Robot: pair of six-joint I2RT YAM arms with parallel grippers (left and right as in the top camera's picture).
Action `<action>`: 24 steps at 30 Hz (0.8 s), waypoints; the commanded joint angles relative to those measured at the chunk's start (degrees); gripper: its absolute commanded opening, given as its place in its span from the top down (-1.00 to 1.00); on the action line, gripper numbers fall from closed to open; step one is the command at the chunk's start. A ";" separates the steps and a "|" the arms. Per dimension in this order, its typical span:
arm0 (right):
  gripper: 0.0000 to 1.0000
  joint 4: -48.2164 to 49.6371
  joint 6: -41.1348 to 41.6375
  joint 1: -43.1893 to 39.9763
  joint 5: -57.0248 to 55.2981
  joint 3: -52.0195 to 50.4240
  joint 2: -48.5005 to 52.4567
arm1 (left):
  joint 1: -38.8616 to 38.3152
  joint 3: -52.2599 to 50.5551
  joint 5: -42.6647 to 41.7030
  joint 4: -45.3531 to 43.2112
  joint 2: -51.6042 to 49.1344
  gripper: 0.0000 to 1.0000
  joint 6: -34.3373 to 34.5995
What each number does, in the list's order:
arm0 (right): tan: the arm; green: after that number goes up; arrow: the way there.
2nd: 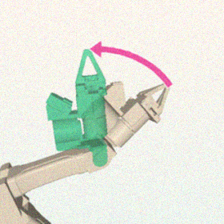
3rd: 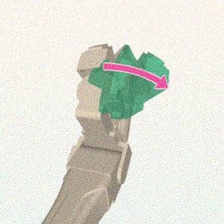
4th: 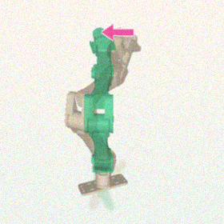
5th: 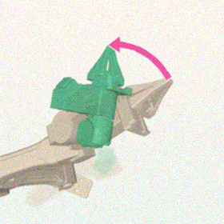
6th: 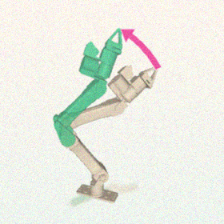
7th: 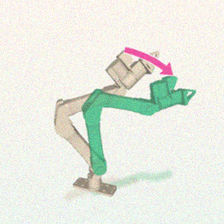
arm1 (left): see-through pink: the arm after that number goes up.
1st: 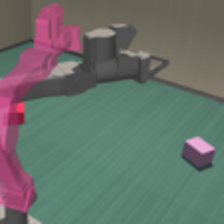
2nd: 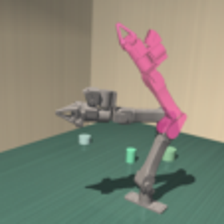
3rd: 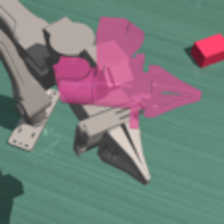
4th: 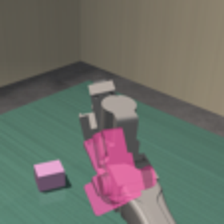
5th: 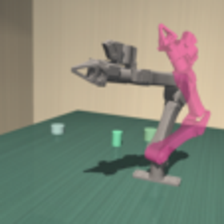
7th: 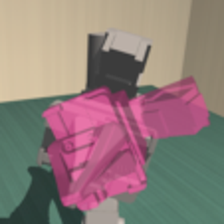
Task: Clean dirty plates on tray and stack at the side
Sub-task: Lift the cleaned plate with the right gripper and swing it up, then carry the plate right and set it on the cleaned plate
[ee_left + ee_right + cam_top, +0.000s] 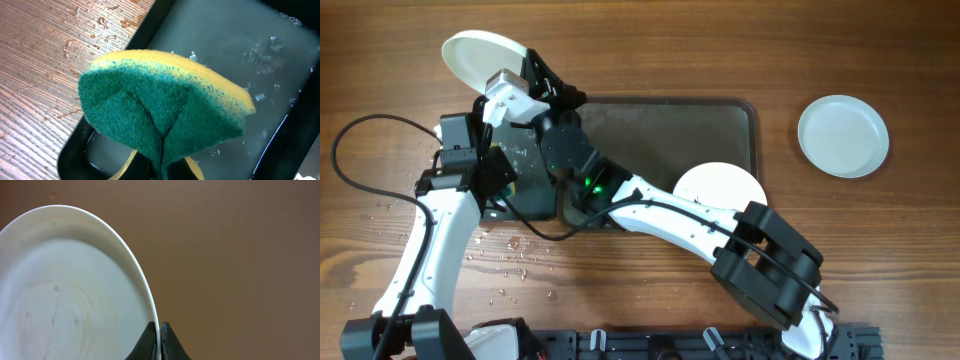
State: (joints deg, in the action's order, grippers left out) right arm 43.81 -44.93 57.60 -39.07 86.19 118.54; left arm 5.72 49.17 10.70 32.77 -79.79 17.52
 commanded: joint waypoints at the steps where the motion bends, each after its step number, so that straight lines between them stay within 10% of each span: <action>1: 0.91 0.57 -0.09 0.35 -1.05 1.01 0.37 | -0.09 1.20 0.74 -0.24 1.09 0.91 0.96; 8: 0.91 0.44 4.35 -0.70 -1.09 1.01 0.37 | -0.09 1.20 0.72 -0.28 1.09 0.91 0.96; 19: 0.91 -32.70 60.41 -8.00 15.47 1.01 -0.94 | -0.09 1.20 0.70 -0.42 1.09 0.90 1.18; 24: 0.91 -43.36 69.59 -15.50 33.68 1.01 -6.95 | -0.09 1.20 0.68 -0.42 1.09 0.89 1.18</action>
State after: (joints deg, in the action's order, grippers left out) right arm 4.82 13.47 46.54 -19.97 86.61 117.80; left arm 5.72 49.17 10.70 32.71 -79.79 17.93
